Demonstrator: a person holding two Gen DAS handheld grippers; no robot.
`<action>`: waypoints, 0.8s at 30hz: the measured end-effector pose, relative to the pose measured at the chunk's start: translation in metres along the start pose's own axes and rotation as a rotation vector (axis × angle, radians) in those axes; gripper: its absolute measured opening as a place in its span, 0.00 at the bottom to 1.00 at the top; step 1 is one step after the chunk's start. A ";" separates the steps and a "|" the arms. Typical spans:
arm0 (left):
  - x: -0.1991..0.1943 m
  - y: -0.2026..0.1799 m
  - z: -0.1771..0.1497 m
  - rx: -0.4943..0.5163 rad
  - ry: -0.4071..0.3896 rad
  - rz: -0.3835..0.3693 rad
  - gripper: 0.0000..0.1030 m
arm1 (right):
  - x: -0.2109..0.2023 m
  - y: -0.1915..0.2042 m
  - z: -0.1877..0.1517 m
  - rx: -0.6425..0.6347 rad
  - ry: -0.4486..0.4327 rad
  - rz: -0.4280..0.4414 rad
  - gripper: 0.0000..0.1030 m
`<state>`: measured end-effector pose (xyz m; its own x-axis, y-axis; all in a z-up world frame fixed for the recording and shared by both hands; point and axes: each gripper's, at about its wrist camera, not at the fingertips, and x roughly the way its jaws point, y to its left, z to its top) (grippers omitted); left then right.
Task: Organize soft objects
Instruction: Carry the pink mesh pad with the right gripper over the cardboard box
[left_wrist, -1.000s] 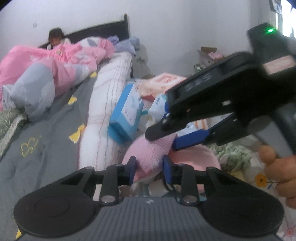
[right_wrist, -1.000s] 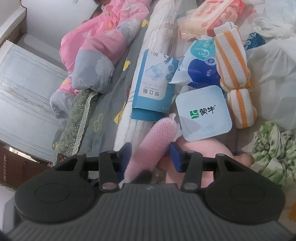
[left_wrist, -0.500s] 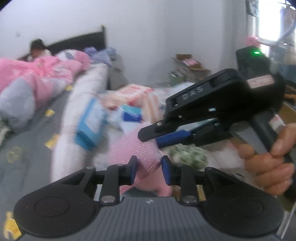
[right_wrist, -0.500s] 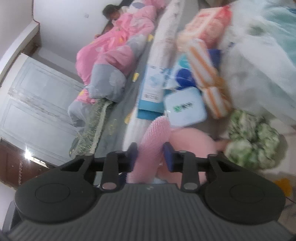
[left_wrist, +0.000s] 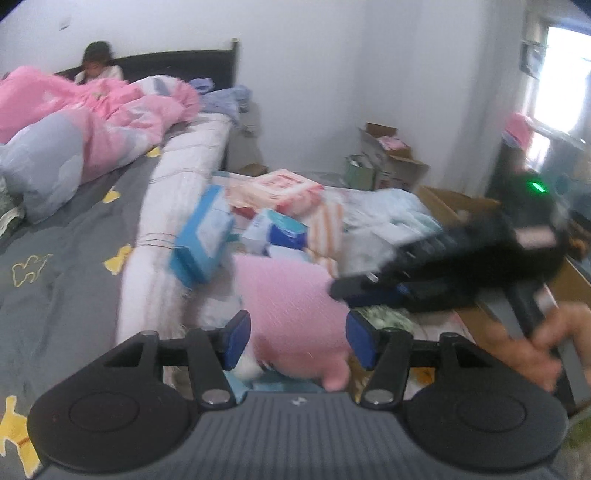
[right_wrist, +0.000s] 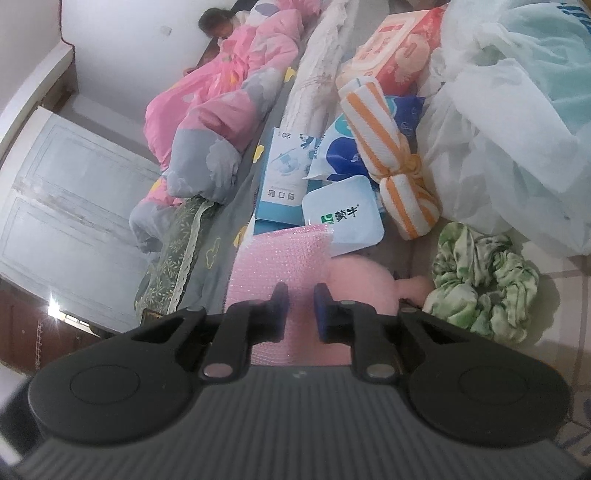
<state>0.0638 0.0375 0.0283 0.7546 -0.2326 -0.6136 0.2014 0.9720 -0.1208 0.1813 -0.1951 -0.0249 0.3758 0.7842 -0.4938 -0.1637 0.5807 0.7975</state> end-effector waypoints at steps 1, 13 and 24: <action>0.005 0.003 0.004 -0.012 0.003 0.005 0.57 | 0.000 0.000 0.000 0.000 0.000 -0.001 0.18; 0.041 0.034 0.013 -0.123 0.091 -0.042 0.56 | 0.008 -0.003 0.004 0.013 0.014 0.006 0.30; 0.041 0.033 0.013 -0.187 0.147 -0.084 0.58 | 0.014 -0.002 0.002 0.018 0.024 0.019 0.32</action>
<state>0.1092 0.0601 0.0093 0.6387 -0.3191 -0.7002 0.1301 0.9416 -0.3105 0.1888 -0.1855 -0.0323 0.3511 0.8002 -0.4862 -0.1546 0.5617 0.8128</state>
